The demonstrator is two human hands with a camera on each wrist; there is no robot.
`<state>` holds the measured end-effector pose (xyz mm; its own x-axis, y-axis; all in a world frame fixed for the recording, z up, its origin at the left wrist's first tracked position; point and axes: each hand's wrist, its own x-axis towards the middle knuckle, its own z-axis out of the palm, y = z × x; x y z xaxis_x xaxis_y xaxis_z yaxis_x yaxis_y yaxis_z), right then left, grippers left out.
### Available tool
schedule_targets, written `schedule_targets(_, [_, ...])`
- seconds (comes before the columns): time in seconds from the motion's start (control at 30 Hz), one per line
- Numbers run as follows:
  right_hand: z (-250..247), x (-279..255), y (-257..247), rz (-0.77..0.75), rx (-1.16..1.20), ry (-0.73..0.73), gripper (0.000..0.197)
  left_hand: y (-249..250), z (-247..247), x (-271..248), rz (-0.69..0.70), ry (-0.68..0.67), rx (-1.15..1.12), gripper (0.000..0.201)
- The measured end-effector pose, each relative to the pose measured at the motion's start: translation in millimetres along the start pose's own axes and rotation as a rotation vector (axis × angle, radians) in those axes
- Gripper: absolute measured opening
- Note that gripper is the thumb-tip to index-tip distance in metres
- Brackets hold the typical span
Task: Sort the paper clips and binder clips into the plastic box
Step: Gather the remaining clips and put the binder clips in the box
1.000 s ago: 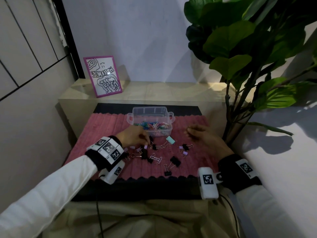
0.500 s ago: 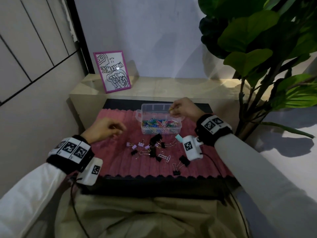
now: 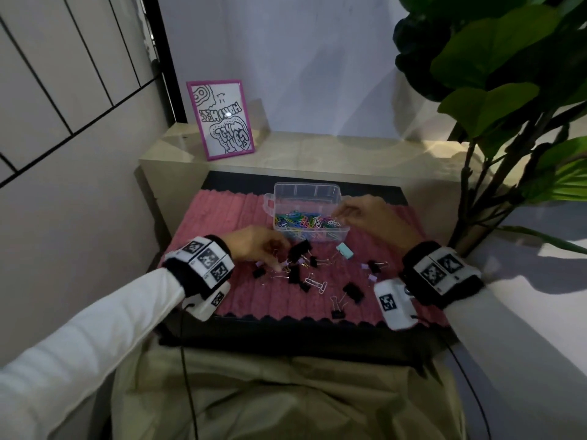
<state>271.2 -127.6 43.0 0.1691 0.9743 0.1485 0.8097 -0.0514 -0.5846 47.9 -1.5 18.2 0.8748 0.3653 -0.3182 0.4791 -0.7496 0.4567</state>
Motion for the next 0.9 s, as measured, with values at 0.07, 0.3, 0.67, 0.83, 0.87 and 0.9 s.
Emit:
schedule_targets(0.07, [-3.9, -20.8, 6.5, 0.009, -0.027, -0.001, 0.011, 6.7, 5.7, 6.9, -0.024, -0.049, 0.127, 0.066])
schedule_targets(0.3, [13.2, -74.3, 8.5, 0.08, -0.123, -0.342, 0.042, 9.0, 14.4, 11.3, 0.028, -0.038, 0.145, 0.05])
schedule_targets(0.67, [21.9, -75.7, 9.8, 0.201, 0.246, -0.376, 0.015, -15.7, -10.6, -7.3, -0.065, 0.003, -0.228, 0.019])
schedule_targets(0.83, [-15.4, -95.4, 33.0, 0.33, 0.516, 0.0, 0.009, -18.5, -24.4, -21.1, -0.068, 0.098, -0.285, 0.016])
schedule_targets(0.87, [-19.3, -98.7, 36.9, 0.363, 0.562, 0.075, 0.01, -19.0, -27.0, -23.5, -0.068, 0.118, -0.321, 0.015])
schedule_targets(0.9, [-21.4, -100.7, 40.2, 0.39, 0.603, 0.131, 0.011, -19.7, -28.8, -25.1, -0.064, 0.136, -0.378, 0.016])
